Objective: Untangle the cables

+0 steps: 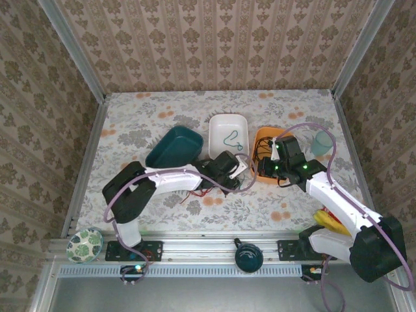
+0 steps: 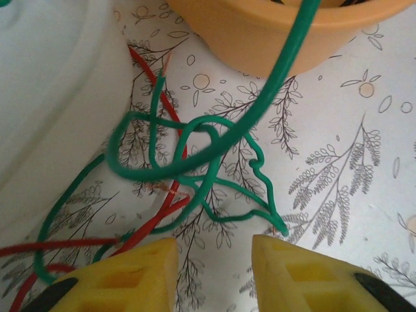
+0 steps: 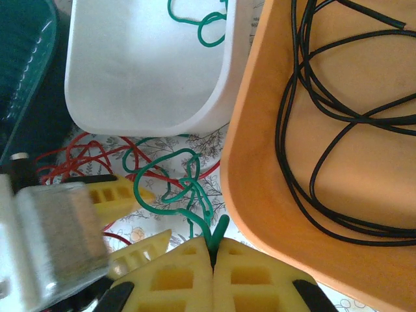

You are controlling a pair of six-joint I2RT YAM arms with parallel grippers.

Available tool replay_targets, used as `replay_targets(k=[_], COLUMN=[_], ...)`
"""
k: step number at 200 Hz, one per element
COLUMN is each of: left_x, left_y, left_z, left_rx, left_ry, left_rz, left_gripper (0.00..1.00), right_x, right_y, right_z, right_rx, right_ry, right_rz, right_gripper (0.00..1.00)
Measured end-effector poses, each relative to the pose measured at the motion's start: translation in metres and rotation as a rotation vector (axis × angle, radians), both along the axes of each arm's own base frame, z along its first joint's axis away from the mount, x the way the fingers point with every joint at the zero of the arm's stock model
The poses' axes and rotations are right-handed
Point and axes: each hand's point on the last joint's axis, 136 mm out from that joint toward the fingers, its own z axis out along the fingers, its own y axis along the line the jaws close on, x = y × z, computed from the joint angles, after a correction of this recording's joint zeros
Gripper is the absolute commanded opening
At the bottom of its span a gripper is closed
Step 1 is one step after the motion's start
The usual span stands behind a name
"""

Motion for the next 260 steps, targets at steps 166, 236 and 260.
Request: replay_targets(k=[166, 236, 260], left_x=[0.002, -0.005, -0.006], left_y=[0.0, 0.012, 0.006], left_z=[0.05, 0.063, 0.05], left_rx=[-0.256, -0.297, -0.278], left_ry=[0.057, 0.062, 0.074], left_rz=[0.012, 0.016, 0.002], left_gripper=[0.0, 0.44, 0.44], right_x=[0.004, 0.005, 0.006], right_y=[-0.011, -0.012, -0.015], right_z=[0.004, 0.001, 0.001], right_rx=[0.048, 0.073, 0.088], right_ry=[0.016, 0.043, 0.051], right_rz=[-0.078, -0.094, -0.108], right_gripper=[0.01, 0.01, 0.01])
